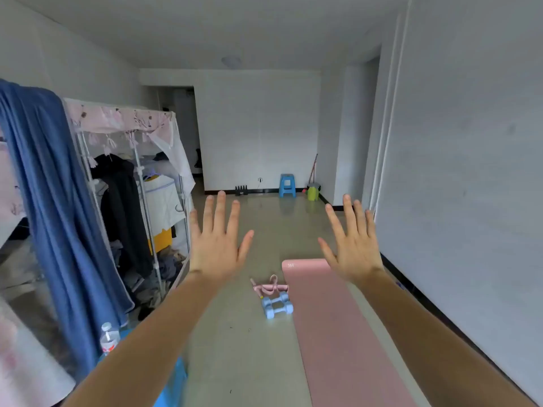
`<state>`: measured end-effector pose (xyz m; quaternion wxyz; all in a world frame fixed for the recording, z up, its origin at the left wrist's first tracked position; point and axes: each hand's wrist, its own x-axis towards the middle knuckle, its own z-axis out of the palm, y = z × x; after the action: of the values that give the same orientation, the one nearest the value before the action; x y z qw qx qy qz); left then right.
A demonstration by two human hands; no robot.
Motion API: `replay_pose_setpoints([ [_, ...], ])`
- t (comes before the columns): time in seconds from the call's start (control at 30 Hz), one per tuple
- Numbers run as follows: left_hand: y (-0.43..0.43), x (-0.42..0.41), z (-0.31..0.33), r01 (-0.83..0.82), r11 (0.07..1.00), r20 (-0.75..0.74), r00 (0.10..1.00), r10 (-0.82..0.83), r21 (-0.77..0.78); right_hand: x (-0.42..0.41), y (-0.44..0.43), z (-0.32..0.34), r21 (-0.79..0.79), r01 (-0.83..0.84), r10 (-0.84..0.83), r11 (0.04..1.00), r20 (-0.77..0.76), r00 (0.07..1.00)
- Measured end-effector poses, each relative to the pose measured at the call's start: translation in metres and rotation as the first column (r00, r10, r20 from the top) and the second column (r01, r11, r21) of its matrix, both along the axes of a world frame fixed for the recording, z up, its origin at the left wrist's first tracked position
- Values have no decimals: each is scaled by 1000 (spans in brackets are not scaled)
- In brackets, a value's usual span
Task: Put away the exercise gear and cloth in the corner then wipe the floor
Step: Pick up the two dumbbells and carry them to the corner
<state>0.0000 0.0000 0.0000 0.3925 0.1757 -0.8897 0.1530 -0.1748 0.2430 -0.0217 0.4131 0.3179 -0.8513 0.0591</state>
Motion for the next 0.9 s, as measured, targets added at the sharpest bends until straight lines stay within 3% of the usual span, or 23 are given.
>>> replay_pose_setpoints([
  [0.13,-71,-44,-10,-7,1000,91,996,8,-11,-44,-60,-4,83,26,-28,996,21,999],
  [0.43,-164,-201,-35,60,996,164,984,-69,59,-188,-130,-49,53,92,-98,994,121,988],
  [0.63,-211,-352,-79,81,992,247,964,-103,98,-335,-178,-97,78,146,-159,986,207,965],
  [0.9,-290,-542,-62,82,990,278,954,-112,118,-527,-264,-94,88,150,-172,985,352,920],
])
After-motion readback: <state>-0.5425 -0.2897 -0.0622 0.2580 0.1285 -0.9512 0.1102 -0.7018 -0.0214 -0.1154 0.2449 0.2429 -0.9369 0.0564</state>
